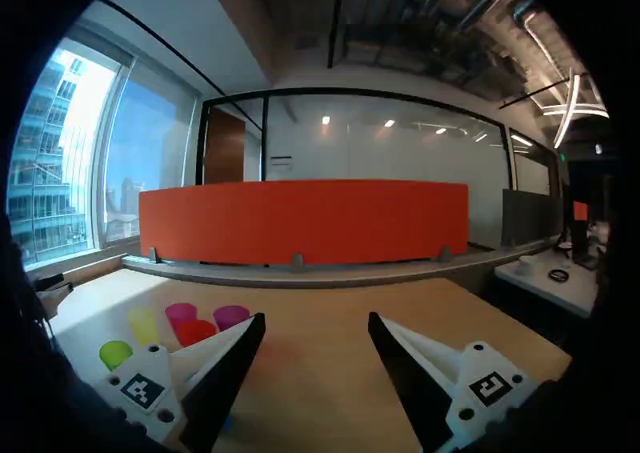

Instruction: Pour water

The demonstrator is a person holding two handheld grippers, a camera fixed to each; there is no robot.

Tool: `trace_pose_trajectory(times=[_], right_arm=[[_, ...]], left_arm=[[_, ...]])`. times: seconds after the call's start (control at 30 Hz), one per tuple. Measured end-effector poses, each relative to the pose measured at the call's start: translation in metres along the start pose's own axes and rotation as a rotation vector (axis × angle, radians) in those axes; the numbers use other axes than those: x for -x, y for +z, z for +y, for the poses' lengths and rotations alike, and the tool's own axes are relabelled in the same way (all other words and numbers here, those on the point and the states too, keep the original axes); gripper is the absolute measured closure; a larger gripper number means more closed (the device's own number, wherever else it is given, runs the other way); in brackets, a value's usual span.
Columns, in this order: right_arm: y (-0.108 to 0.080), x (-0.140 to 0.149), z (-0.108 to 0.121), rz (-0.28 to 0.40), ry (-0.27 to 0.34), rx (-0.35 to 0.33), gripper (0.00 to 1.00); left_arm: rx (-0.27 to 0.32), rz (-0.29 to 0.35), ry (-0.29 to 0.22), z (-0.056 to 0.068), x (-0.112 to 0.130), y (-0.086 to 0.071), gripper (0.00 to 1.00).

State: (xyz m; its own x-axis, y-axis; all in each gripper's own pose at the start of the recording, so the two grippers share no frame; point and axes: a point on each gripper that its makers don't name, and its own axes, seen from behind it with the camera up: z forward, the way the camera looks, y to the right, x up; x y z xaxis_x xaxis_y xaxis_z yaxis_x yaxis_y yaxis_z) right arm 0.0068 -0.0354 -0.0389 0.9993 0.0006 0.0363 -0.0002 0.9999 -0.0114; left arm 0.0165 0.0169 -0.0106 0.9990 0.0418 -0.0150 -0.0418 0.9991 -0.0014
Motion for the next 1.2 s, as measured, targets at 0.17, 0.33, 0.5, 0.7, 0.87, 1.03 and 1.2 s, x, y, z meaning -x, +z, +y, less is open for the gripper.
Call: trace_pose_trajectory(times=[0.17,0.33,0.5,0.7,0.87,1.03,1.2], right_arm=[[0.002,-0.004,0.001,0.005,0.0,0.009,0.0],[0.002,-0.005,0.001,0.003,0.0,0.011,0.0],[0.001,-0.004,0.004,0.001,0.003,0.015,0.0],[0.0,-0.004,0.006,0.0,0.006,0.019,0.0],[0.0,-0.003,0.006,0.001,0.008,0.021,0.01],[0.0,-0.002,0.007,-0.001,0.009,0.021,0.0],[-0.001,-0.001,0.008,-0.001,0.01,0.023,0.0]], left_arm=[[-0.002,-0.013,0.002,-0.004,0.01,0.001,0.01],[-0.001,-0.02,-0.008,-0.005,0.016,0.003,0.01],[0.0,-0.032,-0.022,-0.006,0.024,0.004,0.01],[0.0,-0.037,-0.028,-0.007,0.029,0.004,0.01],[0.002,-0.036,-0.028,-0.007,0.029,0.004,0.01],[0.003,-0.036,-0.026,-0.007,0.028,0.004,0.01],[0.003,-0.036,-0.025,-0.007,0.029,0.004,0.01]])
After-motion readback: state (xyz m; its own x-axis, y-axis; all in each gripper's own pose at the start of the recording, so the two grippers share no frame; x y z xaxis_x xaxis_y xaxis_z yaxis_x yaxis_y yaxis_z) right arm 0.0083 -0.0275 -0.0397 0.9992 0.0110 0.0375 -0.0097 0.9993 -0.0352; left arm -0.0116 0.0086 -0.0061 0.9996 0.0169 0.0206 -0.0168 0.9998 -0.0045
